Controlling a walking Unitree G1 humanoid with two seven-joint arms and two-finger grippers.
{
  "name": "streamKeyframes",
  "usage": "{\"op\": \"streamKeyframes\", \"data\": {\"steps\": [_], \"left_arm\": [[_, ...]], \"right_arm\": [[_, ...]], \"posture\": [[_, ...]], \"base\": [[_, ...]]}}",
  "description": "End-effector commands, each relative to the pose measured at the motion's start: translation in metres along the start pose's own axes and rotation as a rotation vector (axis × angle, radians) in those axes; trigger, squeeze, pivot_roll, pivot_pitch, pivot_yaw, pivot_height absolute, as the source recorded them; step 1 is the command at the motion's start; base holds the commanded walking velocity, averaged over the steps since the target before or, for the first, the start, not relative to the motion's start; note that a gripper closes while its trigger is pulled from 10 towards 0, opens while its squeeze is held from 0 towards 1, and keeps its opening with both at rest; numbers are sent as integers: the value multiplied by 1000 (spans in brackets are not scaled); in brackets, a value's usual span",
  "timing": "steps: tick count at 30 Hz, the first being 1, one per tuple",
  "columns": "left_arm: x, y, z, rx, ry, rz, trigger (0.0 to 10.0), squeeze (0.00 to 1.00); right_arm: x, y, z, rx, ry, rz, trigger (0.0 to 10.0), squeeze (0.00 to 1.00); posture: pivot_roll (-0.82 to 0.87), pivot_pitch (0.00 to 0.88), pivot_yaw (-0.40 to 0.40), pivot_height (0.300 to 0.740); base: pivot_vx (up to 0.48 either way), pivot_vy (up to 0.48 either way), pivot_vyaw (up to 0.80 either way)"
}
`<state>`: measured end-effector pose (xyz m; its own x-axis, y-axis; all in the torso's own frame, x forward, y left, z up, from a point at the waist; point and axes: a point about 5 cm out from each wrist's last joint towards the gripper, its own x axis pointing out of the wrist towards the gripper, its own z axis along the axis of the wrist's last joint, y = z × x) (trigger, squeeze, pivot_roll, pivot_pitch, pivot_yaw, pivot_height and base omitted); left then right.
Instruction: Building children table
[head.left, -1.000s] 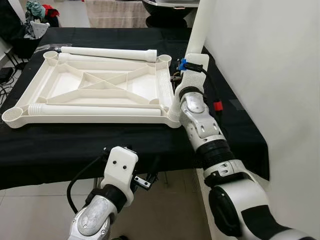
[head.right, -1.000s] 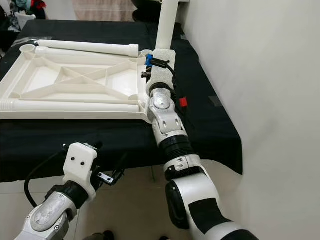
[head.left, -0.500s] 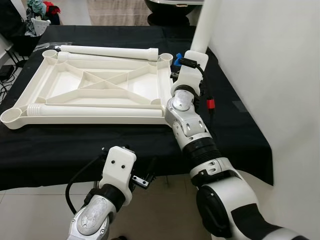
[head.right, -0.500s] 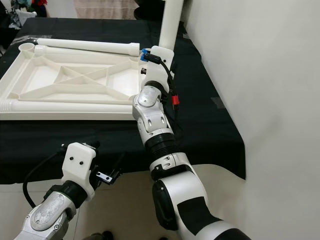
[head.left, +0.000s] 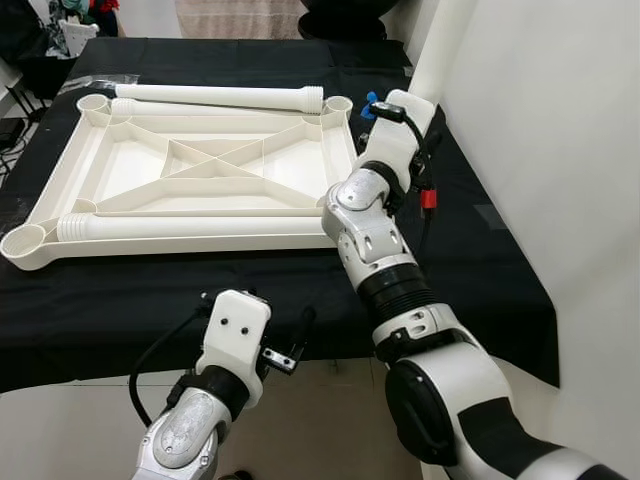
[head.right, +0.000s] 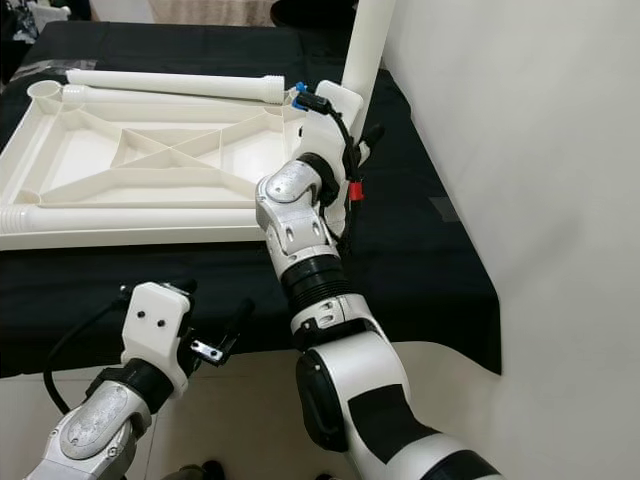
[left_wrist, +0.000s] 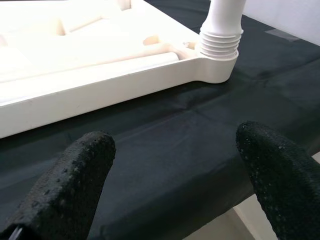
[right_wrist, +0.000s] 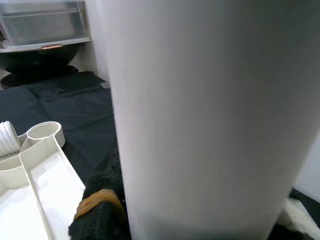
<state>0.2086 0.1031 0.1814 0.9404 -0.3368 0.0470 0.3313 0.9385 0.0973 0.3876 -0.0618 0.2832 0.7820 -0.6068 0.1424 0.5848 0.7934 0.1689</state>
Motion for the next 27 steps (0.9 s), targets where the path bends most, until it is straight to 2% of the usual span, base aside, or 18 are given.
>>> {"op": "streamKeyframes", "data": {"steps": [1, 7, 8, 9, 16, 17, 19, 20, 27], "left_arm": [[-1, -1, -5, 8, 20, -1, 10000, 0], [0, -1, -5, 11, 18, 1, 10000, 0], [0, -1, -5, 11, 18, 1, 10000, 0], [0, -1, -5, 11, 18, 0, 10000, 0], [0, -2, -6, 11, 19, -5, 10000, 0], [0, -2, -7, 11, 19, -7, 10000, 0], [-1, -2, -7, 11, 19, -7, 10000, 0], [-1, -2, -7, 10, 20, -8, 10000, 0], [0, -3, -8, 10, 19, -11, 10000, 0]], "right_arm": [[1, -17, -52, -118, 200, -50, 10000, 0], [1, -14, -50, -106, 190, -27, 10000, 0], [1, -14, -50, -101, 188, -27, 10000, 353], [1, -14, -49, -101, 184, -29, 10000, 1000], [1, -12, -45, -82, 147, -9, 10000, 1000], [0, -10, -42, -70, 125, 4, 10000, 529], [0, -10, -41, -65, 116, 10, 10000, 529], [-1, -9, -40, -59, 107, 16, 10000, 0], [-2, -4, -31, 7, 54, 113, 10000, 0]], "posture": [[98, 243, -98, 740], [97, 240, -98, 740], [96, 238, -95, 740], [96, 238, -95, 740], [98, 226, -91, 740], [97, 224, -90, 740], [97, 224, -90, 740], [96, 222, -90, 740], [98, 215, -89, 740]], "base": [[0, 0, 0], [0, 0, 0], [0, 0, 0], [0, 0, 0], [0, 0, 0], [0, 0, 0], [0, 0, 0], [0, 0, 0], [0, 0, 0]]}}
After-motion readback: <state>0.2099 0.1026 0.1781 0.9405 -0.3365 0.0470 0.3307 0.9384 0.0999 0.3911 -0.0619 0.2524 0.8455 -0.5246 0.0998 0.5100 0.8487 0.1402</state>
